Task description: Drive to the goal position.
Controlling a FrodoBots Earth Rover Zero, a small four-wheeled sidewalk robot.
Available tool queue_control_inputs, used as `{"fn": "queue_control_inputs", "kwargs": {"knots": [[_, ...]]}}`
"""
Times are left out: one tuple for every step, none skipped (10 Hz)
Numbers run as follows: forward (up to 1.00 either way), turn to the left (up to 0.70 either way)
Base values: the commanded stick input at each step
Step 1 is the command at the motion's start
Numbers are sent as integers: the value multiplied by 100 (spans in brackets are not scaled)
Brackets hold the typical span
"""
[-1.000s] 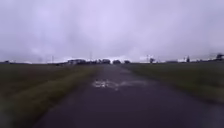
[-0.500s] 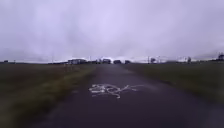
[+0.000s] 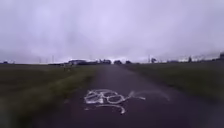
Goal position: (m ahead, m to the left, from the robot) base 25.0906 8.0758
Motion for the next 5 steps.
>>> {"fn": "queue_control_inputs", "kwargs": {"knots": [[98, 0], [100, 0], [100, 0], [100, 0], [100, 0]]}}
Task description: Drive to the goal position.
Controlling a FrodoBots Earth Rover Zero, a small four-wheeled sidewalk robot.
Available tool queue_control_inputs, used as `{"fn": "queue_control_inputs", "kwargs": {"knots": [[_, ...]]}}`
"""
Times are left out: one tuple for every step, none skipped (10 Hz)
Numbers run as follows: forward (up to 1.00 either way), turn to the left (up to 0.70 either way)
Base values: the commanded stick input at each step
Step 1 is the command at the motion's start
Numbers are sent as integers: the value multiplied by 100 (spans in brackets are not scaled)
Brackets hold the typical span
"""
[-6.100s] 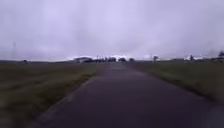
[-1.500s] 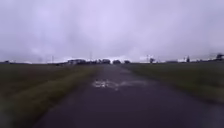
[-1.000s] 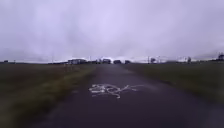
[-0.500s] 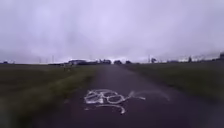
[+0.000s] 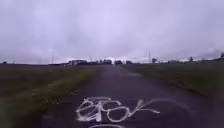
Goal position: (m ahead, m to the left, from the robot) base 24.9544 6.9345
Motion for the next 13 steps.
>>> {"fn": "queue_control_inputs", "kwargs": {"knots": [[100, 0], [100, 0], [100, 0], [100, 0], [100, 0], [100, -9], [100, -22], [100, -16], [100, -8], [100, 0], [100, 0], [100, 0], [100, 0]]}}
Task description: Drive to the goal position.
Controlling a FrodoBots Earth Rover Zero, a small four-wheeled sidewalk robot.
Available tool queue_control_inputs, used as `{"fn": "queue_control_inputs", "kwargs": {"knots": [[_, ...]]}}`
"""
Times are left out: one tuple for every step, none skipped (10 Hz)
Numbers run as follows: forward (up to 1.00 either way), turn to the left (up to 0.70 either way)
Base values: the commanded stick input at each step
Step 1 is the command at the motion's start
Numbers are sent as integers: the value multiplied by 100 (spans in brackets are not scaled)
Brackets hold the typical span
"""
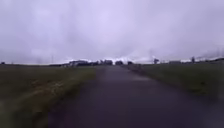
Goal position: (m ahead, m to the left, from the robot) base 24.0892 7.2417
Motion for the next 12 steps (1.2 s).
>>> {"fn": "queue_control_inputs", "kwargs": {"knots": [[100, 0], [100, 0], [100, 0], [100, 0], [100, 0], [100, 0], [100, 0], [100, 0], [100, 0], [100, 0], [100, 0], [100, 0]]}}
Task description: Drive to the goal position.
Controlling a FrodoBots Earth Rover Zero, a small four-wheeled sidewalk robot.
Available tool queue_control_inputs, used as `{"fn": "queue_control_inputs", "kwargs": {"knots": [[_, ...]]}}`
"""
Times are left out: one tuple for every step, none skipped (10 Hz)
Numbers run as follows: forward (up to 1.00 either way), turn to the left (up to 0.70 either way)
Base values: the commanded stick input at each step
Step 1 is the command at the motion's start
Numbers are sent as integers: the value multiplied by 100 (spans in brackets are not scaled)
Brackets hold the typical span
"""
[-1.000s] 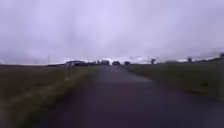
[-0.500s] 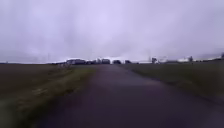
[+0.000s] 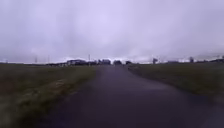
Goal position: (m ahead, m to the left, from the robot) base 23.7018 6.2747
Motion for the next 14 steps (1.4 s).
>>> {"fn": "queue_control_inputs", "kwargs": {"knots": [[100, 0], [100, 0], [100, 0], [100, 0], [100, 0], [100, 0], [100, -9], [100, -17], [100, -23], [100, -10], [100, 0], [100, 0], [100, 0], [100, 0]]}}
